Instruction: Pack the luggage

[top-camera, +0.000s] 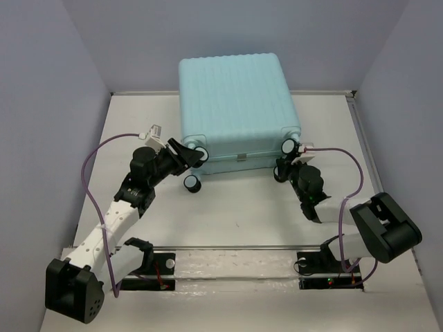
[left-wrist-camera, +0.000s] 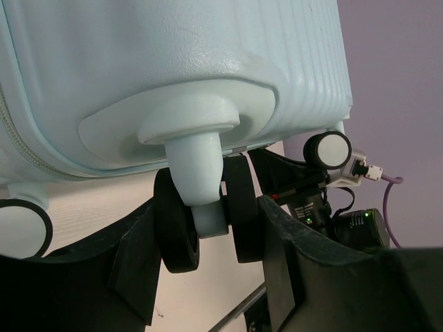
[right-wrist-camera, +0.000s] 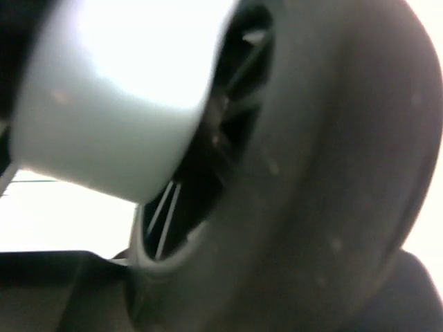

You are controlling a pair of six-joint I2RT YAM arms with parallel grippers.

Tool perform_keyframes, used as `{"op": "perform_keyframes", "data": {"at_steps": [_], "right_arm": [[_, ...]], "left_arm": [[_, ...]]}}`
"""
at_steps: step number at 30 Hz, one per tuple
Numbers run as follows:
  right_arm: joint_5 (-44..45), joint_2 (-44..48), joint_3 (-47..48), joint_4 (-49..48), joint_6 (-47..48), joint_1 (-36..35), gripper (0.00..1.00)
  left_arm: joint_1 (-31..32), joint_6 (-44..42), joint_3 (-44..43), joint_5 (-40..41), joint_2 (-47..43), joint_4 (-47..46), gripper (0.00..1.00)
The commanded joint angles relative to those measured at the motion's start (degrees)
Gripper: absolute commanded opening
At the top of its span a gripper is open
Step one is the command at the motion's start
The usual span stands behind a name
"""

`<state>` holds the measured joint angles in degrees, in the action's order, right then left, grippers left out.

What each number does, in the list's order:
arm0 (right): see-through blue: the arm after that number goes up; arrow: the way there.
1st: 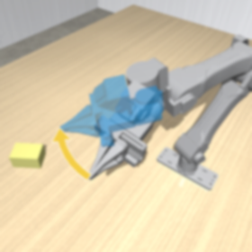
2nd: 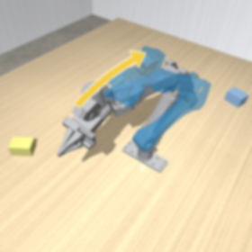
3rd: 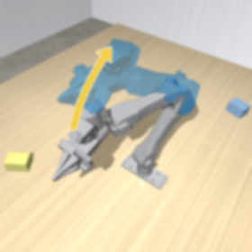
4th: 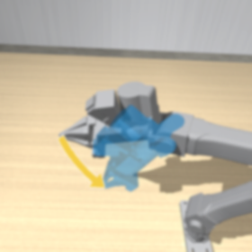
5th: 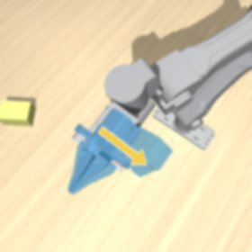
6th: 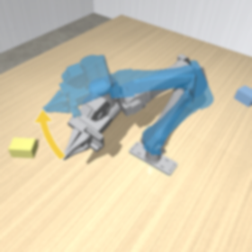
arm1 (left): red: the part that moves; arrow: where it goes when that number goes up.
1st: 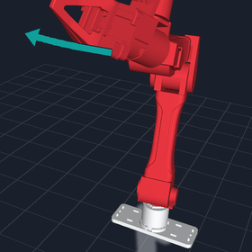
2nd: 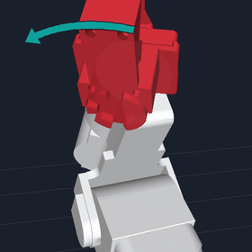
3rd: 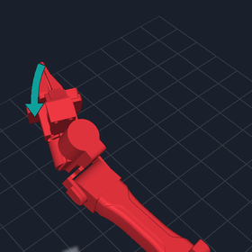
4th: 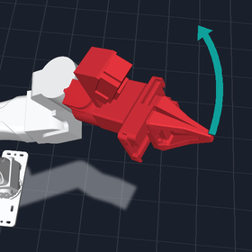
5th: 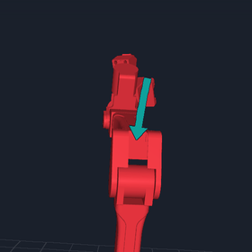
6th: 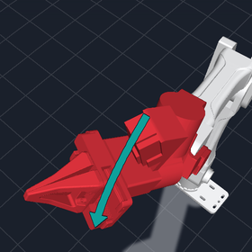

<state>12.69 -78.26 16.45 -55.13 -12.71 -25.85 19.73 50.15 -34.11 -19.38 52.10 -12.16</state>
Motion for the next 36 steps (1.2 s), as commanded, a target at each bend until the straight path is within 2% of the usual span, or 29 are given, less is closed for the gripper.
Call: {"op": "perform_keyframes", "data": {"at_steps": [1, 6, 9, 13, 16, 17, 22, 24, 32, 36], "right_arm": [[1.99, 0.39, 5.97, -9.72, 5.15, 0.27, 0.09], [-0.55, 1.00, 3.60, -11.92, 2.70, 0.27, 0.07], [-3.89, 0.31, 1.14, -14.56, -3.43, -0.25, 0.07], [-4.52, -2.68, -0.54, -18.60, -6.35, -4.64, 0.07], [-3.03, -6.63, 0.07, -21.33, -8.03, -11.22, 0.07], [-1.19, -7.86, 0.77, -22.03, -8.29, -16.38, 0.07], [3.74, -18.67, 11.13, -22.48, -7.42, -32.93, 0.07], [4.19, -24.47, 18.16, -20.55, -6.37, -38.54, 0.07], [-4.87, -32.83, 28.80, -20.89, -12.86, -40.78, 0.07], [-11.28, -37.66, 34.00, -26.42, -18.30, -41.57, 0.07]], "left_arm": [[0.40, -2.34, -1.75, -6.90, -5.43, -15.00, 0.06], [0.49, -2.08, -1.75, -6.99, -5.34, -15.08, 0.06], [0.93, -1.55, -1.66, -6.99, -4.72, -15.96, 0.06], [1.98, -0.93, -2.10, -7.17, -3.41, -17.54, 0.06], [3.12, -0.41, -2.72, -6.64, -2.53, -19.21, 0.06], [3.73, 0.55, -2.72, -6.55, -2.00, -20.08, 0.06], [6.99, 2.41, -5.00, -6.38, 1.60, -24.57, 0.06], [8.39, 2.93, -6.41, -6.46, 3.01, -25.19, 0.06], [9.72, 4.86, -7.46, -6.82, 2.48, -26.42, 0.06], [10.07, 7.24, -8.17, -7.69, 1.87, -28.35, 0.06]]}}
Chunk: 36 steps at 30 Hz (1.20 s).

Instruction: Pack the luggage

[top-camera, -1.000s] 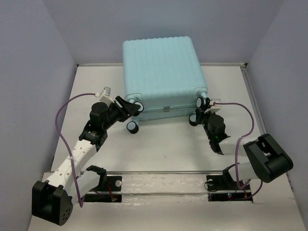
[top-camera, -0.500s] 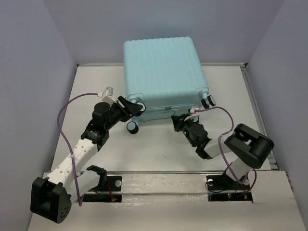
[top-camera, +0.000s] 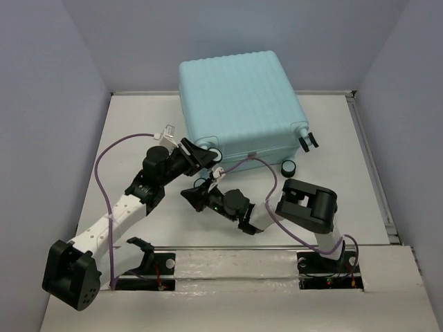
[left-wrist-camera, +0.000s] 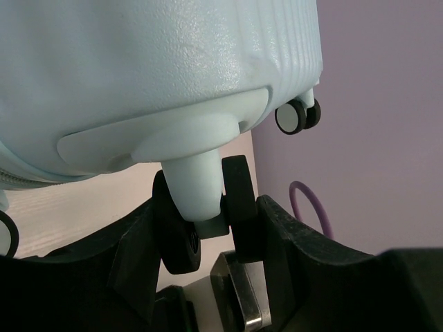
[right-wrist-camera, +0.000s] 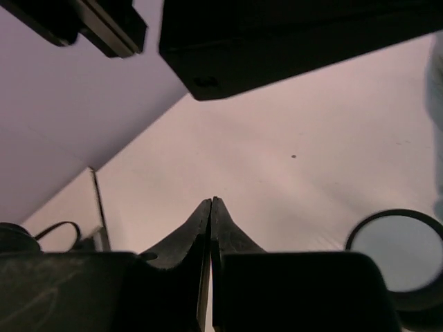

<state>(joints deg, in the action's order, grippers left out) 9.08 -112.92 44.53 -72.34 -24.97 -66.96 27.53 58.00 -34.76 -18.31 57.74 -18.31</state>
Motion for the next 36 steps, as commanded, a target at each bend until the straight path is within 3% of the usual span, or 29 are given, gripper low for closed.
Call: {"op": "perform_keyframes", "data": {"at_steps": [1, 6, 9, 10, 11, 14, 19, 27, 36], "right_arm": [[-7.07, -2.39, 5.13, -9.49, -5.97, -0.45, 0.07], [9.17, 9.10, -8.21, -0.02, -1.14, 0.59, 0.08], [11.22, 18.94, -17.09, 10.26, -3.23, 5.15, 0.25], [10.70, 21.49, -19.03, 12.89, -4.46, 9.96, 0.32], [7.56, 23.87, -20.61, 18.49, -6.91, 12.79, 0.46], [6.47, 34.22, -23.00, 29.59, -6.59, 19.05, 0.59], [9.46, 39.00, -19.49, 41.30, -3.86, 23.26, 0.64], [2.44, 40.33, -13.25, 44.21, -0.87, 28.54, 0.72], [-1.17, 37.16, -6.92, 44.47, -0.08, 29.78, 0.69]], "left_arm": [[2.35, -0.52, -7.69, -8.68, -4.29, -22.04, 0.06], [2.35, -4.03, -7.60, -5.87, -7.20, -16.94, 0.06], [2.35, -4.47, -5.67, -5.08, -7.46, -17.03, 0.06], [2.35, -4.91, -5.14, -4.81, -7.46, -17.03, 0.06], [2.35, -4.91, -4.18, -4.55, -7.46, -17.11, 0.06], [2.35, -5.44, -2.94, -4.11, -7.64, -17.38, 0.06], [2.35, -7.10, -1.54, -3.14, -8.34, -16.68, 0.06], [2.35, -8.43, -0.39, -2.70, -9.48, -15.36, 0.06], [2.35, -8.60, -0.30, -3.05, -9.48, -15.09, 0.06]]}}
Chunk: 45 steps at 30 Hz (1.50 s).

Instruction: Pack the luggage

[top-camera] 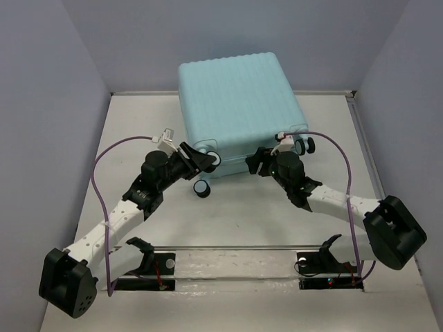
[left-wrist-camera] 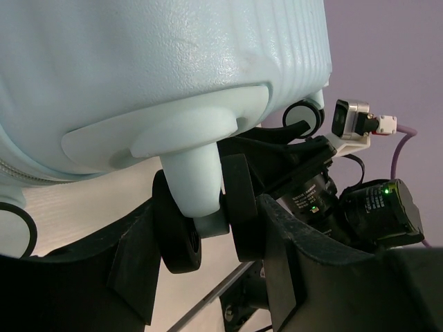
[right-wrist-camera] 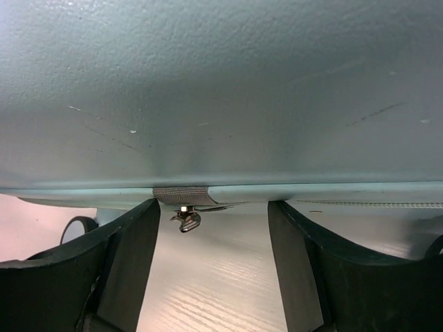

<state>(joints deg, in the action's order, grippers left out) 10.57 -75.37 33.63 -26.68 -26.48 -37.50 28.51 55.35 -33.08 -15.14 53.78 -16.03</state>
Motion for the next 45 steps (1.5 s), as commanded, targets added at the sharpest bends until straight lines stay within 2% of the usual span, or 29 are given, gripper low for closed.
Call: {"op": "perform_keyframes", "data": {"at_steps": [1, 4, 6, 7, 8, 9, 10, 11, 13, 18, 22, 28, 38, 40, 41, 42, 45], "right_arm": [[-2.57, -0.65, 4.69, -1.18, 1.60, 0.32, 0.69], [-1.08, -1.61, 5.66, -1.36, 1.96, 0.32, 0.64], [-0.11, -2.32, 6.27, -2.15, 2.31, 0.32, 0.52], [0.15, -2.32, 6.28, -2.76, 2.31, 0.32, 0.44], [0.42, -1.89, 5.93, -4.25, 1.96, 0.32, 0.29], [0.33, -1.62, 5.75, -4.70, 1.70, 0.32, 0.24], [0.24, -1.01, 5.75, -5.31, 1.17, 0.32, 0.13], [-0.11, -0.48, 4.70, -6.01, 0.91, 0.32, 0.07], [-0.90, 0.92, 2.77, -7.33, 0.21, 0.32, 0.07], [-6.34, 5.84, -9.07, -11.55, -2.69, -1.26, 0.07], [-6.88, 4.72, -15.59, -14.10, -4.81, -3.90, 0.07], [-8.37, 1.02, -16.93, -21.39, -3.85, -5.30, 0.07], [-2.75, 4.10, -12.89, -11.49, 1.69, -6.71, 0.07], [-1.26, 3.40, -10.18, -8.93, 2.83, -6.71, 0.13], [-0.73, 2.96, -9.12, -6.66, 4.06, -6.71, 0.23], [-0.03, 2.52, -8.15, -6.03, 4.68, -6.71, 0.26], [1.12, 0.32, -4.72, -4.27, 7.05, -6.71, 0.33]], "left_arm": [[1.37, -5.96, -1.90, -6.22, -5.53, -17.28, 0.06], [1.37, -5.96, -1.90, -6.31, -5.61, -17.28, 0.06], [1.37, -5.87, -1.81, -6.40, -5.70, -17.28, 0.06], [1.37, -5.87, -1.73, -6.40, -5.79, -17.19, 0.06], [1.37, -5.87, -1.64, -6.40, -5.88, -17.19, 0.06], [1.37, -5.96, -1.55, -6.40, -5.88, -17.10, 0.06], [1.28, -5.96, -1.46, -6.40, -5.88, -16.93, 0.06], [1.37, -6.05, -1.46, -6.40, -5.70, -16.93, 0.06], [1.28, -6.22, -1.37, -6.40, -5.61, -16.75, 0.06], [1.37, -6.40, -1.64, -6.22, -4.91, -16.75, 0.06], [1.37, -6.66, -2.16, -5.96, -4.12, -17.01, 0.06], [1.37, -5.52, -2.08, -7.01, -2.98, -18.33, 0.06], [1.37, -6.31, -2.08, -6.66, -3.68, -17.28, 0.06], [1.37, -6.31, -1.99, -6.84, -3.68, -17.45, 0.06], [1.37, -6.31, -1.99, -6.84, -3.94, -17.45, 0.06], [1.37, -6.22, -1.99, -6.84, -4.03, -17.37, 0.06], [1.37, -6.48, -1.99, -6.75, -4.47, -17.11, 0.06]]}}
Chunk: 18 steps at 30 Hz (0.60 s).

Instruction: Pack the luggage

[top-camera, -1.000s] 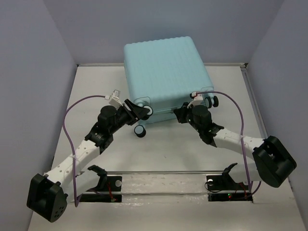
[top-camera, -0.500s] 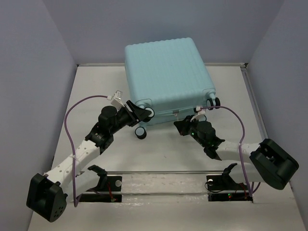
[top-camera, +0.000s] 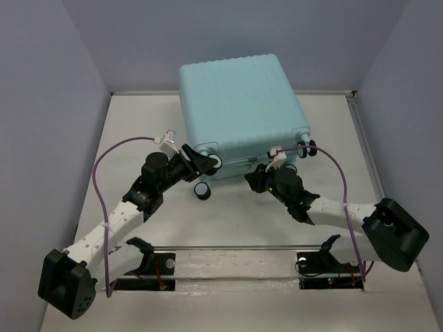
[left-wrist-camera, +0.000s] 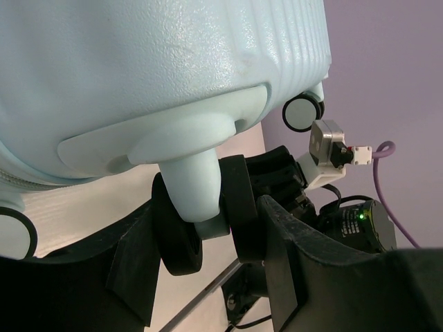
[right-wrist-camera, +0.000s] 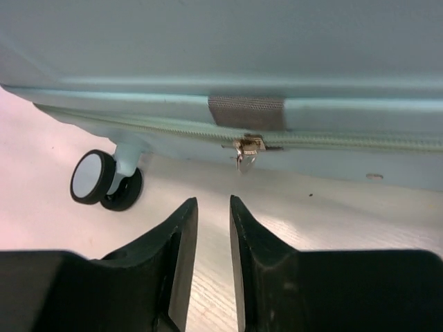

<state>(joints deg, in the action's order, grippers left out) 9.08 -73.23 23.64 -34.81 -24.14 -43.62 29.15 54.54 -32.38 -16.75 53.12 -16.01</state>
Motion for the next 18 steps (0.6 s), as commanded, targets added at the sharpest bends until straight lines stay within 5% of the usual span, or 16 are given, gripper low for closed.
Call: {"op": "perform_keyframes", "data": {"at_steps": [1, 7, 15, 18], "right_arm": [[2.78, -2.44, 6.23, 4.57, 5.24, -0.59, 0.34], [6.03, -5.43, 10.99, 8.35, 6.39, -0.59, 0.36], [11.22, -5.43, 12.22, 11.51, 5.86, -0.59, 0.07], [11.22, -5.26, 12.13, 11.69, 6.03, -0.59, 0.07]], "left_arm": [[0.74, -5.68, -2.69, -5.04, -3.90, -17.04, 0.06], [0.74, -5.94, -2.69, -4.96, -4.17, -16.42, 0.06], [0.74, -6.20, -2.78, -5.04, -4.34, -16.16, 0.06], [0.74, -6.20, -2.78, -5.04, -4.43, -16.16, 0.06]]}}
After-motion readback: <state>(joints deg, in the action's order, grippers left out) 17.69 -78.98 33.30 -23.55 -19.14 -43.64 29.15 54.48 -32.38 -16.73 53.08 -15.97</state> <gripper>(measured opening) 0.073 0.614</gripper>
